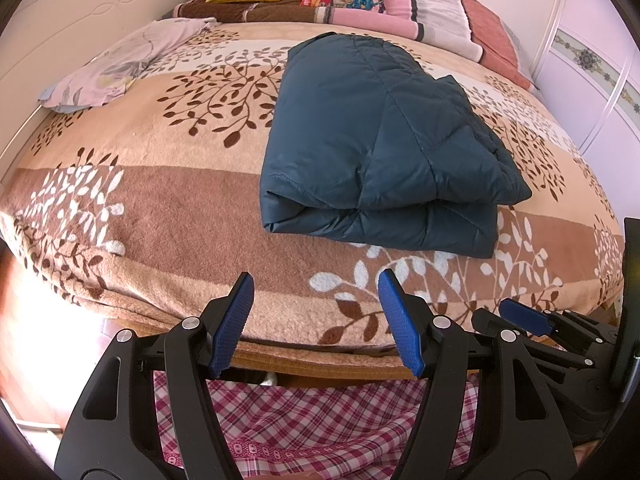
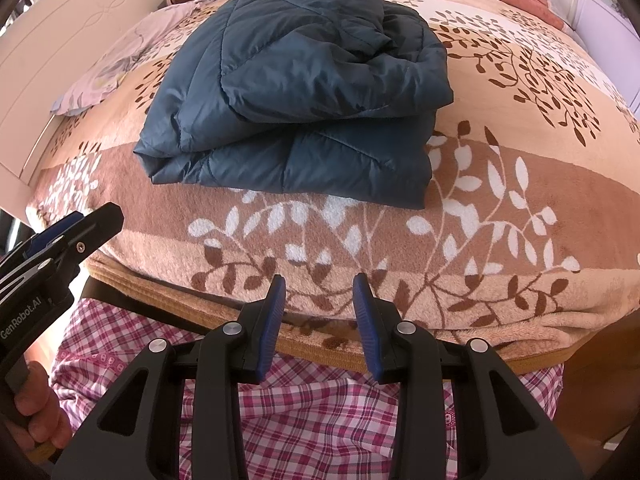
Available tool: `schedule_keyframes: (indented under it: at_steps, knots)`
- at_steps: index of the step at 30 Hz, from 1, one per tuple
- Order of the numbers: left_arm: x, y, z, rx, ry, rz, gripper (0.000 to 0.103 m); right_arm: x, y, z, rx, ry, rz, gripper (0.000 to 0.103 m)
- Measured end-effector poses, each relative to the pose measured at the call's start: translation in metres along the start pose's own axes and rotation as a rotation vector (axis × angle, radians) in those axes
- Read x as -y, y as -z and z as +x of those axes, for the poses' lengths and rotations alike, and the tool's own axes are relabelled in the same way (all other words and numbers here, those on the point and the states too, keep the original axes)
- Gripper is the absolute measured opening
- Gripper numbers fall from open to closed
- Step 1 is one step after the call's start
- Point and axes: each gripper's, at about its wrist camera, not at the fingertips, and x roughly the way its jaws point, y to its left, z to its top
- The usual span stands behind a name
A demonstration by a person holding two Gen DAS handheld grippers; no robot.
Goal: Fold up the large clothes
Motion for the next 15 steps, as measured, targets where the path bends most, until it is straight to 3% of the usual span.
schedule_keyframes:
  at_steps: [15]
  knots:
    - [-0.0027,0.0029,0.0044,-0.009,-0.01,0.0,0.064,-0.0003,0.0003,0.0005,-0.001,0.0,-0.006,0.036]
